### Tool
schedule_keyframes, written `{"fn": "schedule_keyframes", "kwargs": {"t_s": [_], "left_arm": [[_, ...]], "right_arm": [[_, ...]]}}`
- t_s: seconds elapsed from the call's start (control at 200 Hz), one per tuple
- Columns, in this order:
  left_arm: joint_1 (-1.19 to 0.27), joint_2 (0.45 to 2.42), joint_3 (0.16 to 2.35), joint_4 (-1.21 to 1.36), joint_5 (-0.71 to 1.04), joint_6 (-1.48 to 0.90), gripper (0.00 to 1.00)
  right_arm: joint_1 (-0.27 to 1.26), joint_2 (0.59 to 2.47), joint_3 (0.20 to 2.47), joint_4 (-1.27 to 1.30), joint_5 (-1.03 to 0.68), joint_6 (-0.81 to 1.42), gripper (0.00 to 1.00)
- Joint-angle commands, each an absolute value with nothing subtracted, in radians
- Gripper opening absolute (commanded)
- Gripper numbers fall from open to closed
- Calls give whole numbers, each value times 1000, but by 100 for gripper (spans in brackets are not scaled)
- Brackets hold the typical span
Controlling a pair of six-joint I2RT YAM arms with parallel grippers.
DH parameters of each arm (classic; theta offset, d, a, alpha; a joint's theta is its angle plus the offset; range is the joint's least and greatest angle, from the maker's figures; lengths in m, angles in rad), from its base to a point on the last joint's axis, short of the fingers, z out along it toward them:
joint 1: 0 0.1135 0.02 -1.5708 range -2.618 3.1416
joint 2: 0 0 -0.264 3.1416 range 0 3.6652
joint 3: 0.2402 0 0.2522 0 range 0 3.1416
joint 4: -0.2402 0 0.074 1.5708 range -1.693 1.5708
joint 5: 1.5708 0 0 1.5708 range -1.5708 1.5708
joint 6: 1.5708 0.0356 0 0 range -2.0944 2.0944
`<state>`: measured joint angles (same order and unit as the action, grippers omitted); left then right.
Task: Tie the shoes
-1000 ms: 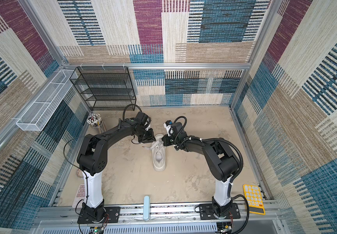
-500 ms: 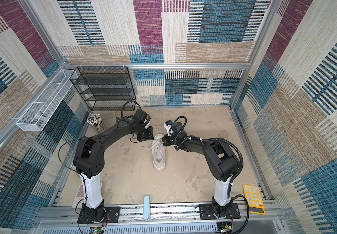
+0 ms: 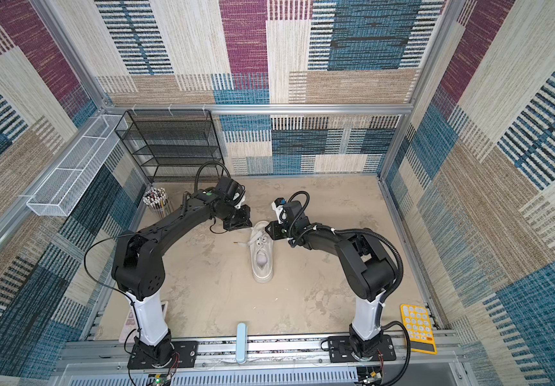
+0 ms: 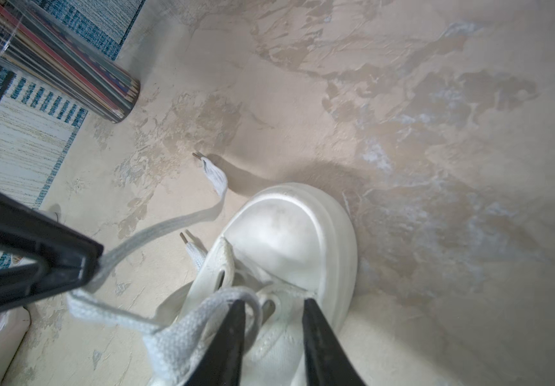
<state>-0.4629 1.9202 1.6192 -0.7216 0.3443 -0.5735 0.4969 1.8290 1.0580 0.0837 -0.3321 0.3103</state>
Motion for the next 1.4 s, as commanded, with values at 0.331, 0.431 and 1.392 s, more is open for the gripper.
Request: {"fn": "schedule_keyframes", "kwargs": {"t_s": [0.331, 0.431, 1.392], "left_arm": [[-503, 1953, 1620, -735, 374, -547, 0], [-506, 1948, 1618, -735, 363, -546, 0], [-543, 1964, 1644, -778, 341, -508, 0]], "right_arm": [[478, 1735, 1026, 17, -406, 352, 45], [466, 1708, 1008, -8, -421, 372, 42], [444, 1732, 894, 165, -677, 581, 28]]}}
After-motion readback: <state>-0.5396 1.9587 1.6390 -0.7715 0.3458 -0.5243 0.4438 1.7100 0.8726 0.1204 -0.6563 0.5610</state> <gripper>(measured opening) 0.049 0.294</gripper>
